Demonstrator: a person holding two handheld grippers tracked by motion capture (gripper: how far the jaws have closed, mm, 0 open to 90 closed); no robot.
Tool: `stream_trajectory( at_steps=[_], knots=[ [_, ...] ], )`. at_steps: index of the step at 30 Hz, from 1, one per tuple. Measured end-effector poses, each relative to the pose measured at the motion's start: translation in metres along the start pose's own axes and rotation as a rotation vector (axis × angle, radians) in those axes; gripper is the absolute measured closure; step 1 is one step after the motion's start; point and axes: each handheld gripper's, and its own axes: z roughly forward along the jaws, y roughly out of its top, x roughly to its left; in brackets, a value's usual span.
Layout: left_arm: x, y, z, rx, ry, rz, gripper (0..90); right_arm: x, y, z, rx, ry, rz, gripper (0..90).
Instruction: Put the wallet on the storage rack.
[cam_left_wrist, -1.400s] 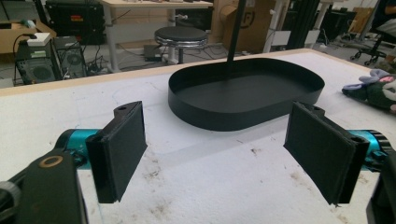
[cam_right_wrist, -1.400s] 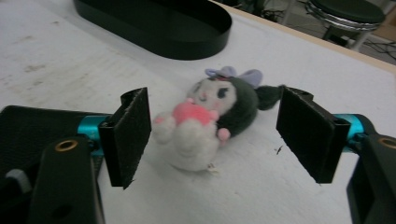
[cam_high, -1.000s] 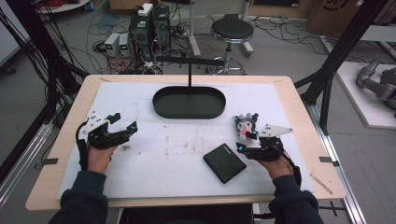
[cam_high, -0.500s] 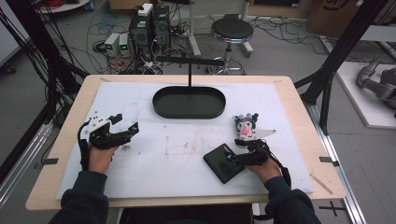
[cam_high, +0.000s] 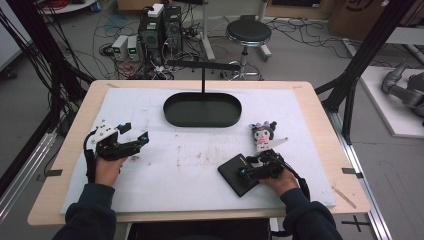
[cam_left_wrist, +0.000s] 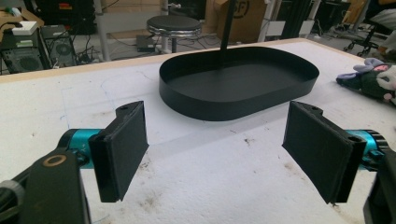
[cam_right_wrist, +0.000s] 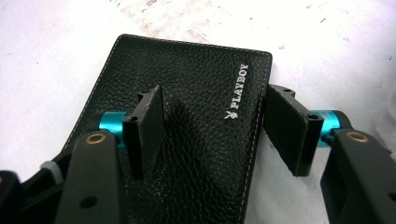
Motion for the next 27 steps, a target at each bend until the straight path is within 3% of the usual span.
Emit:
stream_trajectory(
  at_steps=[3,6,10,13,14,16,24,27],
  knots=[
    [0.0,0.0,0.0,0.003,0.0,0.003,21.5,0.0,0.0,0.0,0.001,0.0,0.004,40.9],
    [0.0,0.0,0.0,0.003,0.0,0.002,21.6,0.001,0.002,-0.003,-0.006,-0.026,-0.014,50.9],
    [0.0,-0.001,0.002,0.009,0.003,-0.004,21.6,0.001,0.002,-0.004,-0.008,-0.03,-0.025,55.7],
    [0.0,-0.001,0.002,0.012,0.003,0.004,21.8,0.0,0.003,-0.007,-0.019,-0.043,-0.031,67.8],
    [0.0,-0.001,0.002,0.012,0.003,0.004,21.8,0.0,0.003,-0.007,-0.019,-0.043,-0.031,67.8],
    [0.001,-0.001,0.002,0.011,0.004,-0.001,21.9,0.0,0.003,-0.011,-0.042,-0.055,-0.029,79.3],
    [0.001,-0.001,0.001,0.011,0.006,-0.001,22.1,0.001,0.006,-0.019,-0.098,-0.044,-0.033,84.4],
    [0.002,-0.001,0.0,0.007,0.01,-0.001,22.4,0.001,0.01,-0.033,-0.17,-0.072,-0.039,85.1]
  ],
)
